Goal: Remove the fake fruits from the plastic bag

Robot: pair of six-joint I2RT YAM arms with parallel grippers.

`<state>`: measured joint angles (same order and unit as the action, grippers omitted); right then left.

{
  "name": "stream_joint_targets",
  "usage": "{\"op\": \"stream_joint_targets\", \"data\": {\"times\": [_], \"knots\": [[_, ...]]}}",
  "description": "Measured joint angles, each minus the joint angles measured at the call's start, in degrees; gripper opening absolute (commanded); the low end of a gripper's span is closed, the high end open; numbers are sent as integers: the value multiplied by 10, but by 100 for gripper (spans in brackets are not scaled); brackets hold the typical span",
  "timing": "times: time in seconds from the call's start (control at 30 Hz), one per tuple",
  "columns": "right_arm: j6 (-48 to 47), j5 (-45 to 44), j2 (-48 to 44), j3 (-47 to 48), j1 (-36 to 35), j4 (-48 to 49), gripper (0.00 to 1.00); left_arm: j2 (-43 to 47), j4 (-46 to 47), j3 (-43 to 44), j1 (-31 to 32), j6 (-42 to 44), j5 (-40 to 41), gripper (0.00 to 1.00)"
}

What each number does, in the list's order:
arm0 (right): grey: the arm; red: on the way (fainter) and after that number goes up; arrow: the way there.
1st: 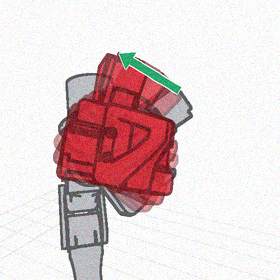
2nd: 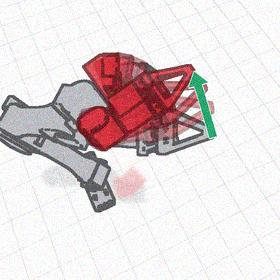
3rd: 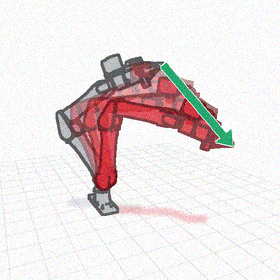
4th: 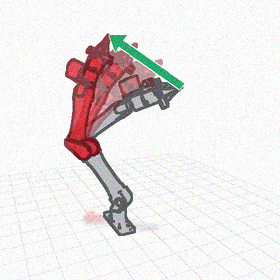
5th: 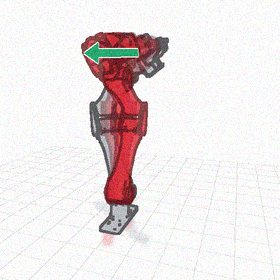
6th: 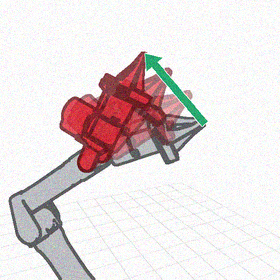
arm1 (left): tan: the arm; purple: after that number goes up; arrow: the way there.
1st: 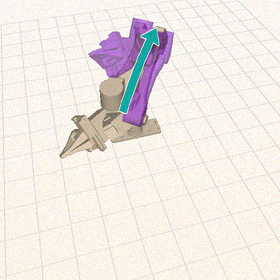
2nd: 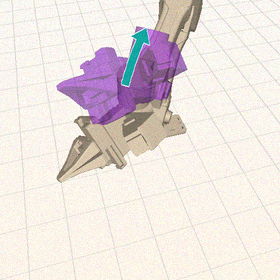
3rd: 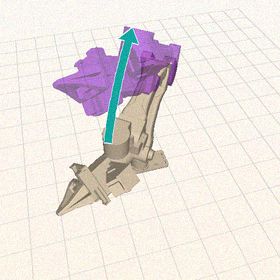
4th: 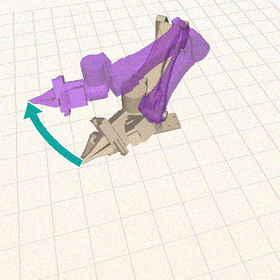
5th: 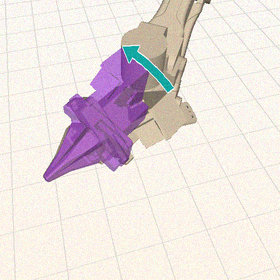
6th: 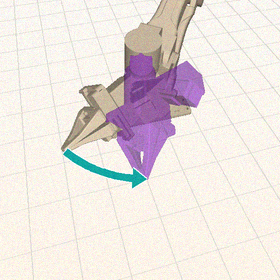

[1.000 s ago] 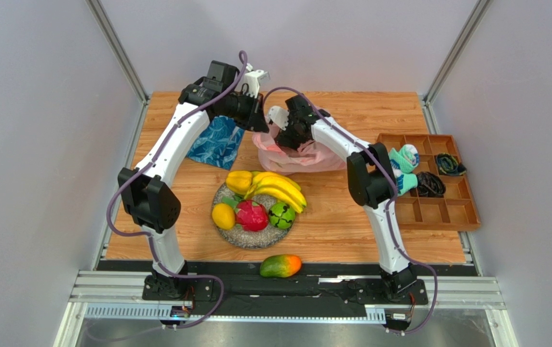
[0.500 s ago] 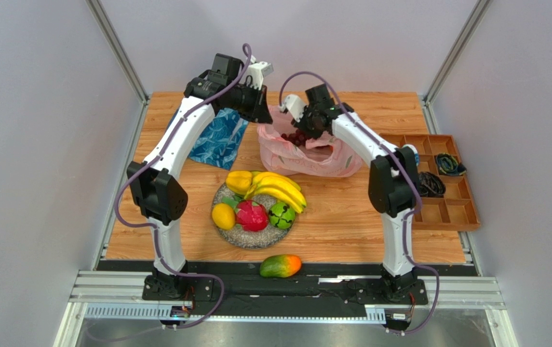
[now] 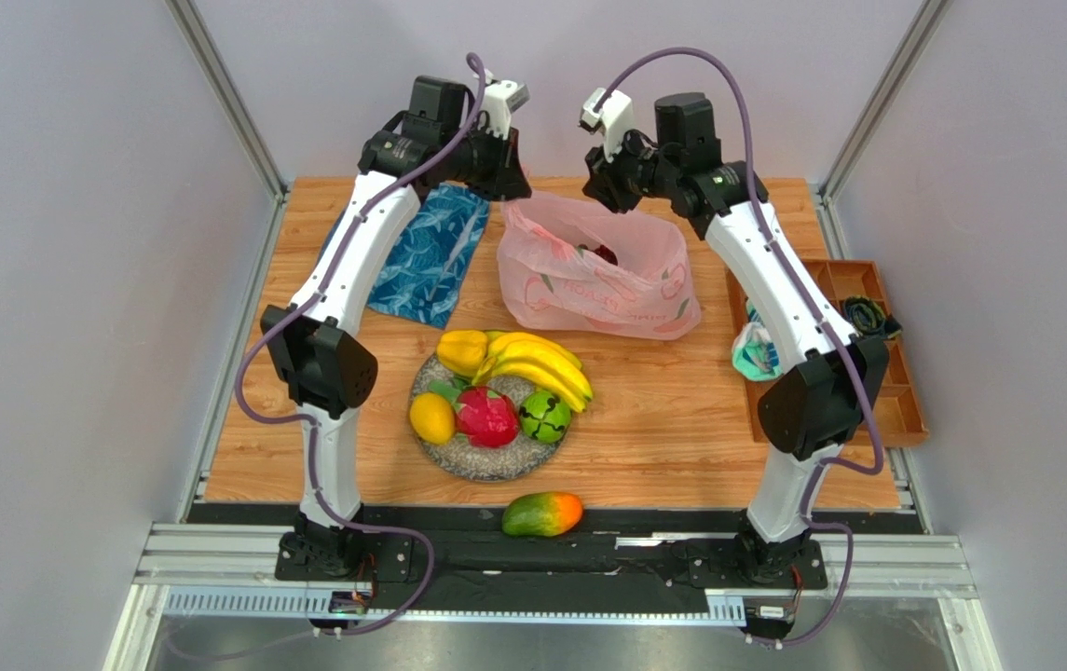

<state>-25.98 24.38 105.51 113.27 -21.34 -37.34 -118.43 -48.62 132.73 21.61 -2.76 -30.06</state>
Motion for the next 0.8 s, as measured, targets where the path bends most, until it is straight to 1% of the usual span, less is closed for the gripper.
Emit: {"op": "stream_joint_targets", "data": {"times": [0.07,0.1,0.2,0.23,0.27,0.33,0.37,0.4,0.43,0.47,0.5,0.53,0.6,0.77,0.8], "knots": [[2,7,-14,-15,-1,3,32,-1,1,-2,-2,-4,-3,0],[0,7,-17,-24,-3,3,29,0,3,-8,-3,-6,-8,0],[-9,-6,-9,-44,-8,-12,24,13,8,-53,-4,-15,-23,0],[-10,-14,-7,-57,-9,-18,24,19,7,-77,-4,-17,-29,0],[-9,-26,-9,-89,-10,-19,25,25,3,-100,-4,-20,-36,0],[-5,-51,-28,-184,-11,-25,29,36,0,-146,-4,-23,-50,0],[-2,-65,-50,-256,-12,-15,30,45,-2,-177,-4,-25,-57,0],[2,-79,-70,-317,-12,-20,39,49,-5,-196,-4,-26,-61,0],[5,-92,-92,-378,-12,-20,49,57,-6,-221,-3,-26,-64,0],[10,-103,-113,-428,-12,-23,84,62,-10,-238,-3,-26,-67,0],[15,-111,-131,-460,-12,-30,100,66,-13,-253,-3,-26,-71,0],[21,-116,-140,-471,-12,-33,100,68,-14,-261,-3,-25,-73,0],[21,-116,-142,-458,-12,-31,100,70,-19,-271,0,-23,-74,0],[16,-59,-93,-318,-12,-38,100,71,-14,-269,14,-18,-70,0],[12,-45,-87,-300,-12,-37,96,71,-14,-266,18,-16,-68,0]]}}
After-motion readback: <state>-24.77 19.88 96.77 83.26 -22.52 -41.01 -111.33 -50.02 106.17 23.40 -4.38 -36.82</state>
